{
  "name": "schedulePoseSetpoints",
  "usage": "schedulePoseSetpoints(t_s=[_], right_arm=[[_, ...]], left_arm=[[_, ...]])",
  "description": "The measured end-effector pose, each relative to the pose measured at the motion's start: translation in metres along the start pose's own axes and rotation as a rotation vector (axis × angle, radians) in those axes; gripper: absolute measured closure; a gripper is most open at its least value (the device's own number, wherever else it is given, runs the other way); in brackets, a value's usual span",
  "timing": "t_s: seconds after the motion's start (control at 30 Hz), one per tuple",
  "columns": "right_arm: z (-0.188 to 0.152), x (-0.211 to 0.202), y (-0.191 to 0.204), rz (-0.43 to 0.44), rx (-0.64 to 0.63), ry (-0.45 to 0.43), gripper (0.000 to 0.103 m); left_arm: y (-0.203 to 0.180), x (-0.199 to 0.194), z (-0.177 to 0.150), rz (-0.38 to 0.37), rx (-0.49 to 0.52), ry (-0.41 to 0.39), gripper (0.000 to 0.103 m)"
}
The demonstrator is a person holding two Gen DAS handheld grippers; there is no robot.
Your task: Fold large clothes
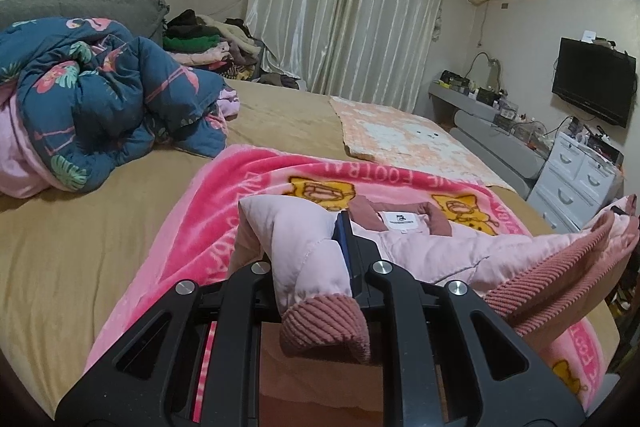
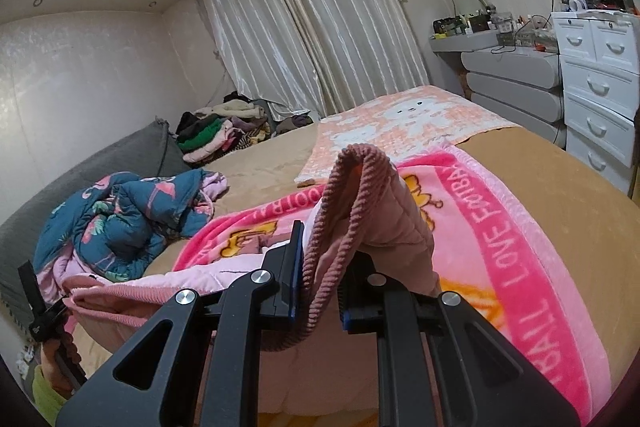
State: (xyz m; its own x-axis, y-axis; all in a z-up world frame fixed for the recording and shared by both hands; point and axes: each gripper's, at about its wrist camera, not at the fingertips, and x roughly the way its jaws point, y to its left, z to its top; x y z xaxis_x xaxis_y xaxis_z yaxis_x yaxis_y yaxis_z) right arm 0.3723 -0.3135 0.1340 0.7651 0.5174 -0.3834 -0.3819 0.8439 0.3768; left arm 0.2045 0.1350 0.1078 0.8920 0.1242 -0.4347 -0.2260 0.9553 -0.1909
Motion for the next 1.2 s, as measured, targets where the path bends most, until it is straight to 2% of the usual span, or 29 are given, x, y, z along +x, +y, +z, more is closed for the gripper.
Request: schedulePoseSetpoints(t_s=[0.27, 0.83, 1.1, 1.2], right_arm=[[0.007, 0.038, -0.006, -0.052, 0.003, 0.027, 0.09], [0.003, 0.128, -0.03, -0.138, 0.073, 0.158, 0.089], [-0.005, 0.157, -0.044, -0.147, 0.114, 0.203, 0.089], [-0.008, 0.165, -0.05, -0.122, 0.148, 0.217, 0.085]], left_arm=[[0.001, 0.032, 0.006, 0.015, 0.009, 0.035, 0.093], [0.001, 0.097, -0.001, 0.055, 0.047, 0.117, 0.092], [0.003, 0.118, -0.008, 0.062, 0.058, 0.149, 0.091], [0.004, 0.125, -0.011, 0.065, 0.063, 0.16, 0.091]])
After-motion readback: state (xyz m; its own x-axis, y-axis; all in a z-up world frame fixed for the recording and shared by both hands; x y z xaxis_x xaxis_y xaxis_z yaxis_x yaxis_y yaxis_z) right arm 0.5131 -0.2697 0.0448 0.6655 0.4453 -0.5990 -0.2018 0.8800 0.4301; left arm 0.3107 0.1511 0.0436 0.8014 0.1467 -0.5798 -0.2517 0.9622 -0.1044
